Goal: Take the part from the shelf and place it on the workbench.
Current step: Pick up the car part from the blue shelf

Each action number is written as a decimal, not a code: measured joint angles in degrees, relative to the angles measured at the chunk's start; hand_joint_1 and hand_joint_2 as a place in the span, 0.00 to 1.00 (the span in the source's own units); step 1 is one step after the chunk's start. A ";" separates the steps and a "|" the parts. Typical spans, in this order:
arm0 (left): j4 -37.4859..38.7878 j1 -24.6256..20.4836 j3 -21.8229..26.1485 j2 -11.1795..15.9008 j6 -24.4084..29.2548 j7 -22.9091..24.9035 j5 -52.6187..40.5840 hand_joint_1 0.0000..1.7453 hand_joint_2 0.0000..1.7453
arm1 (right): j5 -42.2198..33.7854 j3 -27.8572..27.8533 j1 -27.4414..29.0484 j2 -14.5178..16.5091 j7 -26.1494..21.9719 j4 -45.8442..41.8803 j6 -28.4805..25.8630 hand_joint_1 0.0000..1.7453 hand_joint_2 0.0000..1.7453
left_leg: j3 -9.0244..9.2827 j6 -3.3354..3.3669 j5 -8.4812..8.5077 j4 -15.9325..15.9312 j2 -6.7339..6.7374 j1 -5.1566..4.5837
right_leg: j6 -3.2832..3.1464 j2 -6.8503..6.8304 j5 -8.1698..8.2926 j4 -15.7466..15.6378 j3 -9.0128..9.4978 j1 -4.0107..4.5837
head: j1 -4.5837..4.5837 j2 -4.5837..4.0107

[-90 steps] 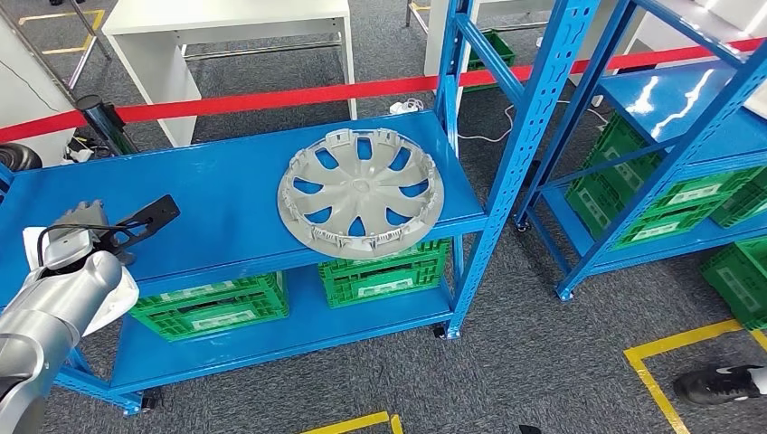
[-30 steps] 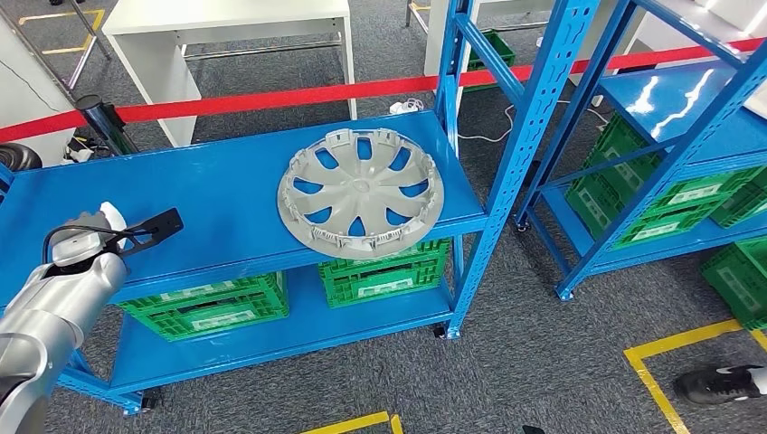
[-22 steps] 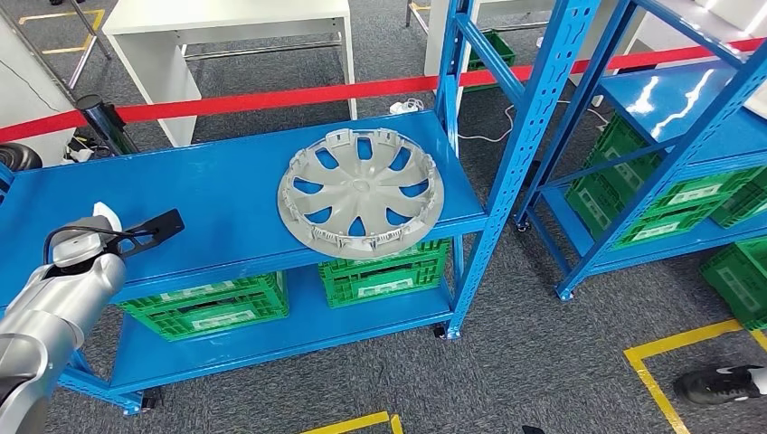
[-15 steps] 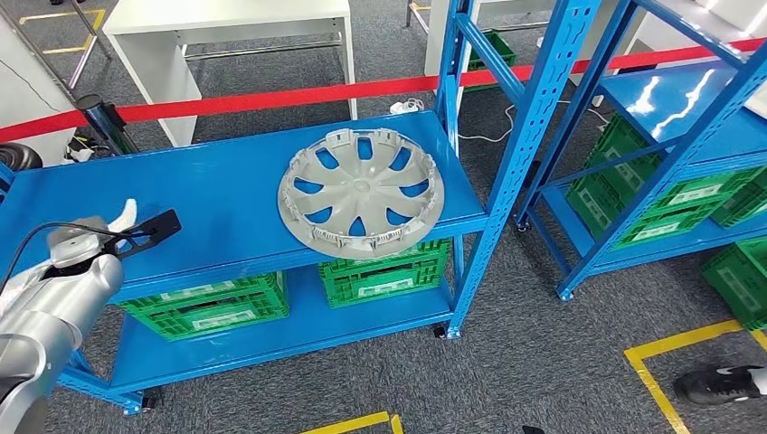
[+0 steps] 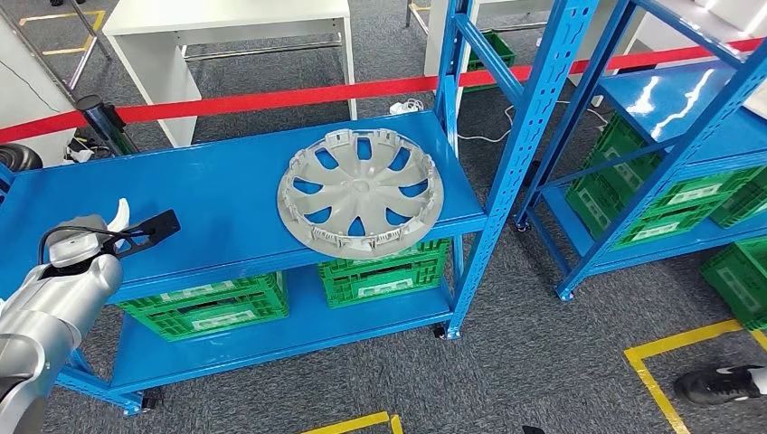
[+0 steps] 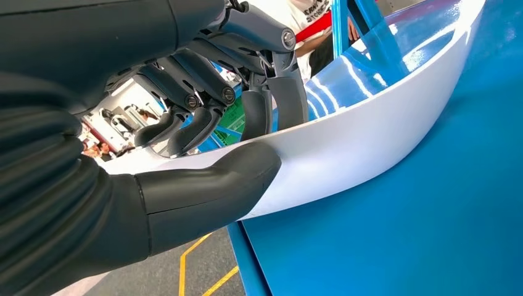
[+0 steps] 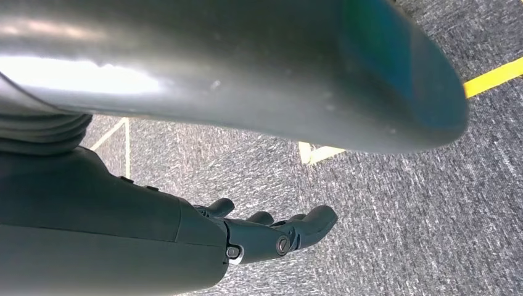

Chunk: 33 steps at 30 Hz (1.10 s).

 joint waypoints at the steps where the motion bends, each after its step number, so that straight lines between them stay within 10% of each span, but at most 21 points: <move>1: 0.01 0.00 0.00 0.00 -0.01 -0.01 0.00 1.00 1.00 | 0.00 0.00 0.00 0.00 0.00 0.00 0.01 0.00 0.00 | 0.00 0.00 0.00 0.00 0.00 0.00 | 0.00 0.00 0.00 0.00 0.00 0.00 | 0.00 0.00; 22: 0.04 0.26 1.54 -0.40 2.04 -3.58 0.12 1.00 1.00 | 0.46 -0.58 -0.01 0.00 0.07 0.00 -0.44 0.00 0.00 | 0.00 0.00 0.00 0.00 -0.02 0.00 | 0.00 -0.03 0.00 0.00 0.01 -0.01 | -0.01 0.00; 33: -2.62 2.38 4.12 -3.67 17.20 -21.73 5.33 1.00 1.00 | 0.64 -1.59 -0.02 -0.01 -0.43 0.00 0.05 0.00 0.00 | -0.02 0.01 0.00 0.01 -0.02 -0.02 | 0.01 -0.03 0.00 0.00 0.00 -0.01 | 0.00 0.00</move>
